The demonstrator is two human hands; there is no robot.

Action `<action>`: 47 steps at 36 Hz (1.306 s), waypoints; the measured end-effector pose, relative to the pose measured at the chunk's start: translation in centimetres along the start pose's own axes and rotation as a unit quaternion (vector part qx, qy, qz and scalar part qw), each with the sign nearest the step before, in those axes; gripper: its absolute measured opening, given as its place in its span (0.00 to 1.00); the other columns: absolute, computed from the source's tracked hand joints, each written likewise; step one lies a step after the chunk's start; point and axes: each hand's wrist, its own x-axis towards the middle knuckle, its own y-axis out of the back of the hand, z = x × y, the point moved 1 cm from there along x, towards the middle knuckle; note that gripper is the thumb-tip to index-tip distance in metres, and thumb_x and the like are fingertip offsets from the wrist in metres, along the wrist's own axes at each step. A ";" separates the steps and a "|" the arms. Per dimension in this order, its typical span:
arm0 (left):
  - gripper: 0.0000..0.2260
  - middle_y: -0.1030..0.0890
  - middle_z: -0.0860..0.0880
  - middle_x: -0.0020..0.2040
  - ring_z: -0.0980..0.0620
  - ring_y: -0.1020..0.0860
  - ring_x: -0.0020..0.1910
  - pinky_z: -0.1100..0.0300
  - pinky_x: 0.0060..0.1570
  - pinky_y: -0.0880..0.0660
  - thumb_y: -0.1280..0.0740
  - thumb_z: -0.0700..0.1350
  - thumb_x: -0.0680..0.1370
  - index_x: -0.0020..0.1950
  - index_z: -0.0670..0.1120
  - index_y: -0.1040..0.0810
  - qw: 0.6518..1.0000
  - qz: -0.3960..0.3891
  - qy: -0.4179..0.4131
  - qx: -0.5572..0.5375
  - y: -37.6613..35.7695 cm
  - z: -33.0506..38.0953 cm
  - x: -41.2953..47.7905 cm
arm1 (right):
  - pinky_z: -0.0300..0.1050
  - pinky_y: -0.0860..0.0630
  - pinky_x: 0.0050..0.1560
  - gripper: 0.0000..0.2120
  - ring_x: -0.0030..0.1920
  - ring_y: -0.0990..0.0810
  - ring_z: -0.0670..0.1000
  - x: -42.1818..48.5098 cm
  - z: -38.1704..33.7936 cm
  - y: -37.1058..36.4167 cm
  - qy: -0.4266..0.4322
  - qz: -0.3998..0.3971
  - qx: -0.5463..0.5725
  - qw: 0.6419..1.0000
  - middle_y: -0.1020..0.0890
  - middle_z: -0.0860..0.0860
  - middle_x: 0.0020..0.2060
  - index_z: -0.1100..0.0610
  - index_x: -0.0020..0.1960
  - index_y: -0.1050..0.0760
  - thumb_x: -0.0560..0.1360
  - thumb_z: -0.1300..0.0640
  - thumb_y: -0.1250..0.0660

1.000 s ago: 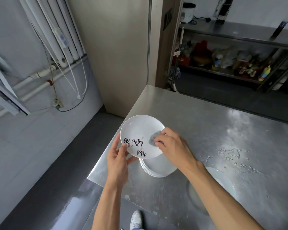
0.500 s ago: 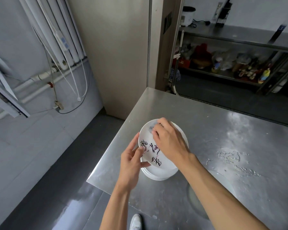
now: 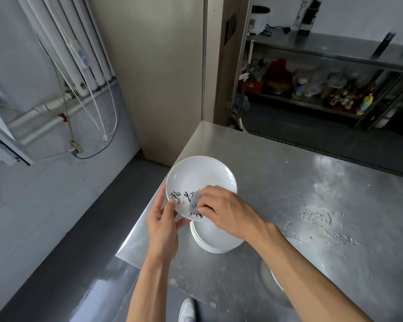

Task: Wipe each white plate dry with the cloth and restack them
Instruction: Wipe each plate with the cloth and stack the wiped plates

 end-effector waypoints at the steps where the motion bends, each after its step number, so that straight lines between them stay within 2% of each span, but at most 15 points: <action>1: 0.23 0.13 0.44 0.57 0.45 0.13 0.52 0.51 0.44 0.16 0.40 0.36 0.84 0.71 0.59 0.20 1.000 -0.005 0.007 0.010 0.1 -0.1 0.2 | 0.50 0.26 0.55 0.08 0.52 0.23 0.53 -0.3 0.3 0.1 0.004 0.008 -0.009 1.000 0.20 0.52 0.51 0.58 0.50 0.19 0.81 0.59 0.36; 8: 0.23 0.14 0.47 0.59 0.46 0.14 0.55 0.49 0.43 0.15 0.38 0.37 0.85 0.70 0.62 0.21 0.999 -0.002 -0.012 0.041 0.7 0.8 0.3 | 0.44 0.25 0.51 0.07 0.51 0.22 0.55 -2.4 4.1 1.7 -0.083 0.086 -0.067 0.991 0.21 0.52 0.49 0.62 0.43 0.22 0.79 0.64 0.34; 12: 0.23 0.14 0.47 0.60 0.45 0.14 0.56 0.49 0.43 0.15 0.39 0.37 0.85 0.69 0.63 0.20 0.999 0.002 -0.004 0.038 0.4 0.9 0.5 | 0.27 0.32 0.44 0.10 0.49 0.26 0.42 -3.3 6.5 2.4 -0.203 0.148 -0.045 0.967 0.27 0.43 0.49 0.53 0.42 0.24 0.80 0.63 0.37; 15: 0.23 0.14 0.48 0.60 0.46 0.14 0.55 0.51 0.44 0.16 0.39 0.36 0.84 0.70 0.60 0.20 1.000 0.008 0.002 0.028 0.5 0.8 0.8 | 0.31 0.34 0.46 0.08 0.47 0.26 0.45 -4.3 7.3 2.5 -0.220 0.203 -0.051 0.953 0.29 0.47 0.49 0.57 0.44 0.25 0.75 0.69 0.34; 19: 0.22 0.15 0.46 0.61 0.45 0.15 0.56 0.48 0.48 0.16 0.40 0.36 0.84 0.71 0.57 0.20 1.000 0.016 0.015 0.018 0.1 0.8 1.0 | 0.27 0.31 0.43 0.18 0.47 0.27 0.43 -5.3 6.8 1.8 -0.193 0.191 -0.033 0.962 0.31 0.48 0.54 0.53 0.59 0.24 0.72 0.67 0.30; 21: 0.22 0.15 0.45 0.60 0.45 0.14 0.56 0.45 0.51 0.15 0.40 0.35 0.84 0.72 0.56 0.21 1.000 0.015 0.021 0.018 -0.4 0.7 1.1 | 0.35 0.26 0.45 0.24 0.46 0.26 0.47 -5.2 6.0 1.1 -0.132 0.192 -0.041 0.972 0.31 0.50 0.57 0.52 0.64 0.23 0.70 0.67 0.29; 27: 0.19 0.14 0.39 0.59 0.41 0.15 0.53 0.45 0.52 0.16 0.39 0.34 0.84 0.72 0.50 0.23 0.998 0.031 0.060 -0.012 -1.9 0.2 1.1 | 0.53 0.21 0.35 0.10 0.49 0.22 0.60 -4.9 4.9 -0.6 -0.035 0.206 -0.096 0.973 0.23 0.55 0.58 0.58 0.48 0.19 0.69 0.68 0.23; 32: 0.16 0.13 0.39 0.53 0.39 0.14 0.50 0.52 0.48 0.14 0.36 0.36 0.83 0.69 0.51 0.24 0.997 0.031 0.075 -0.001 -1.9 0.1 1.7 | 0.50 0.24 0.32 0.04 0.43 0.26 0.56 -5.3 5.2 0.2 0.014 0.230 -0.162 0.959 0.19 0.52 0.51 0.57 0.45 0.20 0.77 0.65 0.31; 35: 0.13 0.13 0.40 0.54 0.41 0.14 0.52 0.51 0.54 0.15 0.35 0.42 0.84 0.68 0.46 0.23 0.991 0.035 0.085 0.097 -1.4 -0.5 2.3 | 0.50 0.25 0.32 0.04 0.43 0.28 0.54 -5.4 5.3 0.9 0.008 0.226 -0.172 0.959 0.20 0.49 0.49 0.56 0.47 0.21 0.76 0.64 0.29; 38: 0.15 0.20 0.55 0.65 0.58 0.20 0.60 0.60 0.62 0.22 0.32 0.51 0.84 0.70 0.52 0.22 0.939 0.006 -0.026 0.343 -0.2 -1.1 2.3 | 0.49 0.26 0.31 0.08 0.44 0.29 0.52 -5.3 5.5 1.5 -0.012 0.201 -0.187 0.962 0.21 0.47 0.49 0.54 0.47 0.21 0.74 0.65 0.27; 41: 0.12 0.21 0.61 0.66 0.63 0.25 0.66 0.73 0.49 0.27 0.32 0.55 0.83 0.66 0.58 0.19 0.879 -0.093 -0.152 0.442 0.4 -0.5 1.9 | 0.49 0.26 0.30 0.07 0.44 0.30 0.51 -5.4 5.8 1.7 -0.010 0.177 -0.203 0.963 0.23 0.46 0.48 0.54 0.47 0.23 0.75 0.64 0.29; 42: 0.11 0.20 0.62 0.64 0.62 0.24 0.66 0.72 0.47 0.26 0.32 0.56 0.83 0.64 0.59 0.18 0.865 -0.139 -0.175 0.450 0.4 -0.2 1.8 | 0.49 0.26 0.30 0.07 0.44 0.30 0.51 -5.5 5.9 1.8 -0.009 0.172 -0.205 0.964 0.23 0.46 0.48 0.53 0.47 0.23 0.75 0.64 0.29; 44: 0.12 0.19 0.62 0.62 0.62 0.23 0.65 0.65 0.57 0.24 0.29 0.55 0.81 0.64 0.58 0.17 0.824 -0.213 -0.207 0.482 0.2 0.1 1.7 | 0.48 0.27 0.30 0.10 0.44 0.31 0.50 -5.4 6.0 2.0 -0.010 0.167 -0.208 0.964 0.24 0.46 0.49 0.53 0.48 0.24 0.73 0.66 0.29; 45: 0.14 0.19 0.61 0.61 0.61 0.22 0.63 0.61 0.62 0.25 0.27 0.51 0.80 0.65 0.57 0.17 0.801 -0.230 -0.221 0.506 0.0 0.1 1.8 | 0.48 0.27 0.30 0.11 0.45 0.31 0.50 -5.3 6.1 2.1 -0.009 0.165 -0.209 0.964 0.24 0.45 0.49 0.52 0.48 0.24 0.73 0.66 0.29; 47: 0.17 0.19 0.57 0.60 0.56 0.21 0.61 0.58 0.61 0.24 0.27 0.42 0.80 0.67 0.55 0.18 0.770 -0.233 -0.236 0.545 -0.5 0.1 1.8 | 0.47 0.28 0.29 0.13 0.45 0.31 0.50 -5.2 6.0 2.4 -0.001 0.156 -0.214 0.964 0.25 0.45 0.50 0.51 0.49 0.24 0.72 0.66 0.28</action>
